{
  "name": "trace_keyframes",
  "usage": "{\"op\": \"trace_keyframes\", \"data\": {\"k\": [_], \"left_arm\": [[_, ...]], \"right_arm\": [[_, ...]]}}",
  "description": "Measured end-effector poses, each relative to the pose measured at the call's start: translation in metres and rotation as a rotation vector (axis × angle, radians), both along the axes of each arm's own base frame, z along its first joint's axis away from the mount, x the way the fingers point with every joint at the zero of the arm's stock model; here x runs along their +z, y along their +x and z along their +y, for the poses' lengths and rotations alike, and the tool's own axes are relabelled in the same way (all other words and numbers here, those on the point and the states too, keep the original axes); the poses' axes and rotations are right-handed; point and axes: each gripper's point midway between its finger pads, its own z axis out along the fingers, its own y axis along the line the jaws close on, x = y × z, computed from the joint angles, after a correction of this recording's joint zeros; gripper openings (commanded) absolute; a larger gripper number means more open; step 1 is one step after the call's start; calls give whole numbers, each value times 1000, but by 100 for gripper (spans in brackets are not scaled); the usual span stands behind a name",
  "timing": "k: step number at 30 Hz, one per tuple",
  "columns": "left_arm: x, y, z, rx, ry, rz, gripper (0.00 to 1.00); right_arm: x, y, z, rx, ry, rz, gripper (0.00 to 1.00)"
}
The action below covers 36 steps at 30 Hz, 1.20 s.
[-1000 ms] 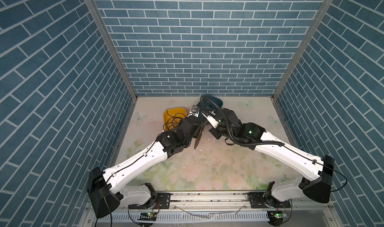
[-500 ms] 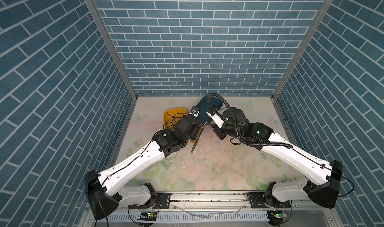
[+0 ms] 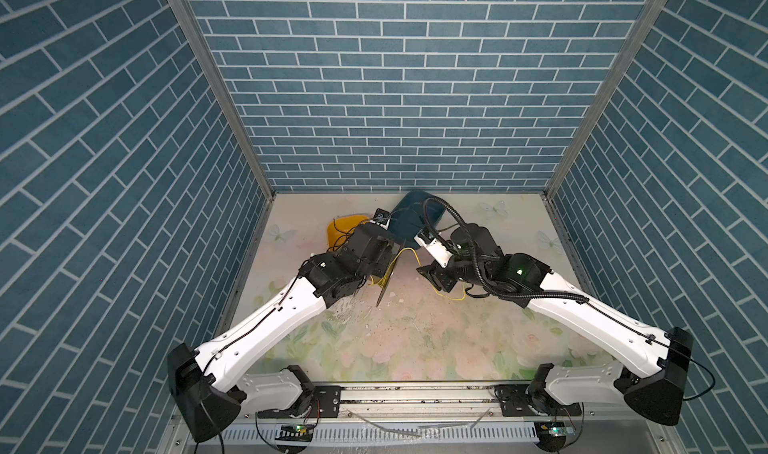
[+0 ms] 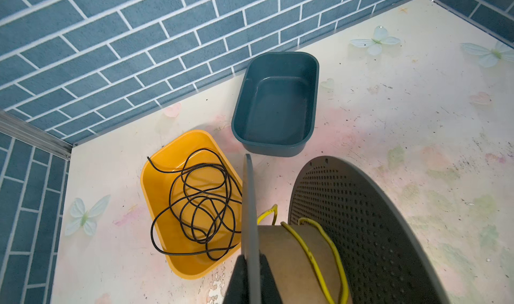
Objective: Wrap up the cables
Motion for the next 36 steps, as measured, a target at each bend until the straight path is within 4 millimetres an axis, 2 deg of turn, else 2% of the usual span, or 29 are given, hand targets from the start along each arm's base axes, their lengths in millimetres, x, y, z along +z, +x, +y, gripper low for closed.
{"op": "trace_keyframes", "data": {"k": [6,10,19,22,26,36], "left_arm": [[-3,-1,3,-4,-1,26,0],[-2,-1,3,-7,-7,32,0],[-2,-1,7,-7,-27,56,0],[-1,1,9,2,-40,59,0],[-1,1,9,2,-48,65,0],[-2,0,7,-7,-57,70,0]], "right_arm": [[-14,-10,1,42,-1,42,64],[-20,-17,4,70,5,73,58],[-44,-23,3,70,-9,137,27],[-55,-24,-1,53,-26,158,12],[-55,-23,-5,35,-30,146,1],[-39,-8,-22,-55,-36,56,0]]}}
